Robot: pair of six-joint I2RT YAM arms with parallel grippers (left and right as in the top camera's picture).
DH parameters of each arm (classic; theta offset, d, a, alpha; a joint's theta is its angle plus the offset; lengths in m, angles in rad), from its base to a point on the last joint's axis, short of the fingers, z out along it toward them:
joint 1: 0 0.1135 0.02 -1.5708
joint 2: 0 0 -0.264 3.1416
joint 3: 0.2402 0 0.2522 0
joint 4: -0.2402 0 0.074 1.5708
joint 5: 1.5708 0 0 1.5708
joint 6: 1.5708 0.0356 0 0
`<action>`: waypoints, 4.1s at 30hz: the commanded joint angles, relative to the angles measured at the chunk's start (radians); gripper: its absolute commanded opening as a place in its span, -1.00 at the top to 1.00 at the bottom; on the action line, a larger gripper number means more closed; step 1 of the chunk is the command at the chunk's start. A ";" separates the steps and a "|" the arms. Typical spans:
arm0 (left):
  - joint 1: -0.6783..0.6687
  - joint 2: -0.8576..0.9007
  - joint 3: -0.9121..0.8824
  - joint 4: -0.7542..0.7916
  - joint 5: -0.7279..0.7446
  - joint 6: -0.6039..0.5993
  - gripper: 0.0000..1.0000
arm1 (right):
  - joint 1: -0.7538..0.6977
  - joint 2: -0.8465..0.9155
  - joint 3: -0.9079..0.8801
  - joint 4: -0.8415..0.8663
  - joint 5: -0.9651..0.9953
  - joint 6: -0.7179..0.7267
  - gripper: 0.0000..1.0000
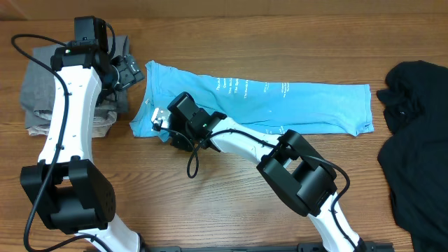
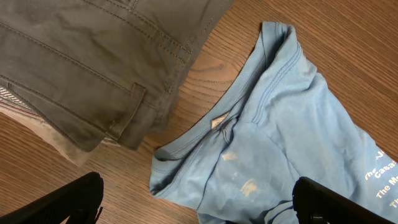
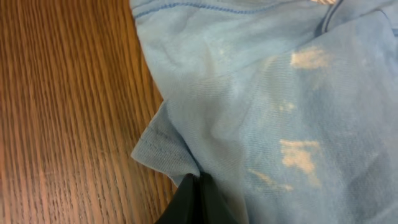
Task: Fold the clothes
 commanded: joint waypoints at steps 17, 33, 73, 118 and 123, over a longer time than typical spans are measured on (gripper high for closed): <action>-0.004 -0.025 0.023 0.001 -0.003 -0.011 -1.00 | -0.049 -0.064 0.049 0.060 -0.001 0.036 0.92; -0.004 -0.025 0.023 0.001 -0.003 -0.011 -1.00 | -0.101 -0.018 0.050 0.143 -0.009 0.175 -0.61; -0.004 -0.025 0.023 0.001 -0.003 -0.011 -1.00 | -0.053 -0.094 -0.024 -0.263 -0.239 0.554 0.92; -0.004 -0.025 0.023 0.001 -0.003 -0.011 -0.99 | -0.111 -0.046 -0.021 -0.100 -0.169 0.555 0.92; -0.004 -0.025 0.023 0.001 -0.003 -0.011 -1.00 | -0.113 -0.046 -0.021 -0.046 -0.150 0.560 0.92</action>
